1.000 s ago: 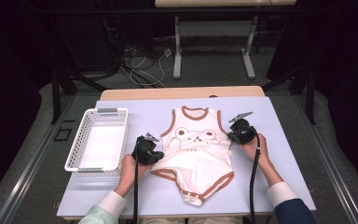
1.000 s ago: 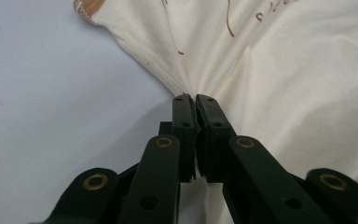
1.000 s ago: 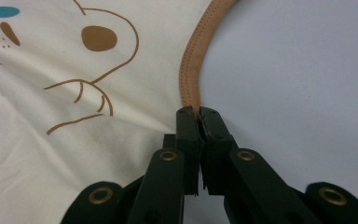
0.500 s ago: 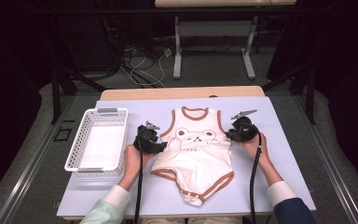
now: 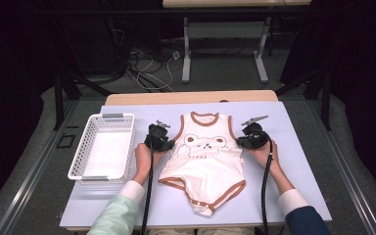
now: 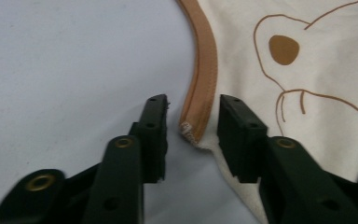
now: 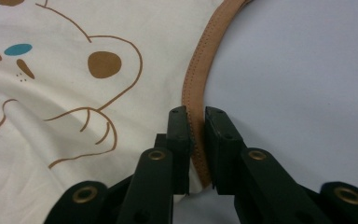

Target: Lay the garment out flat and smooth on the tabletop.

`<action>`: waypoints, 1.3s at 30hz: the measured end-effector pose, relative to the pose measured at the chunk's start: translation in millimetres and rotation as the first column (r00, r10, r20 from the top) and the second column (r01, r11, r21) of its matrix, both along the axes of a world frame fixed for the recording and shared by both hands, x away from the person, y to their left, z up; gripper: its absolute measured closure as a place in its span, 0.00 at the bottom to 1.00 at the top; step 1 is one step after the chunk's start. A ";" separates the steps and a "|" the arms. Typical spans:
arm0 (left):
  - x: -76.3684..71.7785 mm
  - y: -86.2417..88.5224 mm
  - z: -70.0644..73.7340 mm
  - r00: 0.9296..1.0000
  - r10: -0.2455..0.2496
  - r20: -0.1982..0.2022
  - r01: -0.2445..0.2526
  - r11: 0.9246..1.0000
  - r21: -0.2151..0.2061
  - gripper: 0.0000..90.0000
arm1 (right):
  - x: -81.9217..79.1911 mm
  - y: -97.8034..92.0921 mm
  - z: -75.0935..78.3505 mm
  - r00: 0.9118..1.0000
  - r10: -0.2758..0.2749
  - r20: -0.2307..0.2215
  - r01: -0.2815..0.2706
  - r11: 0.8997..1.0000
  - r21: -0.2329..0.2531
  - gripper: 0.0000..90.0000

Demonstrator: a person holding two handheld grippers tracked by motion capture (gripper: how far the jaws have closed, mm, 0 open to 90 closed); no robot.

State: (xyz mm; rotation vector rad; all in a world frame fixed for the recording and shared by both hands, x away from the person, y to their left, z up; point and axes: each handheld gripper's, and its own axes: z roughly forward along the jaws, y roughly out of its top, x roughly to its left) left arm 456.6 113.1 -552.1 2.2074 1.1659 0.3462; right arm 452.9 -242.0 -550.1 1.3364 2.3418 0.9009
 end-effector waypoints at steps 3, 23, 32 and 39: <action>1.4 -2.3 1.1 0.999 -0.031 -0.010 0.031 1.000 0.001 0.92 | 0.5 1.6 -0.8 1.000 0.012 0.005 -0.012 1.000 0.005 0.95; 10.4 0.9 3.1 0.995 0.079 0.053 -0.085 0.989 0.120 0.97 | 22.3 17.3 2.0 0.999 -0.008 0.053 0.013 0.996 -0.084 0.97; 19.2 -0.8 1.7 0.992 0.104 0.074 -0.113 0.986 0.125 0.96 | 28.4 18.0 3.6 0.997 -0.025 0.068 0.031 0.996 -0.088 0.96; 17.2 0.2 5.9 0.990 0.121 0.077 -0.131 0.982 0.134 0.77 | 27.0 16.1 5.2 0.997 -0.030 0.073 0.035 0.997 -0.066 0.80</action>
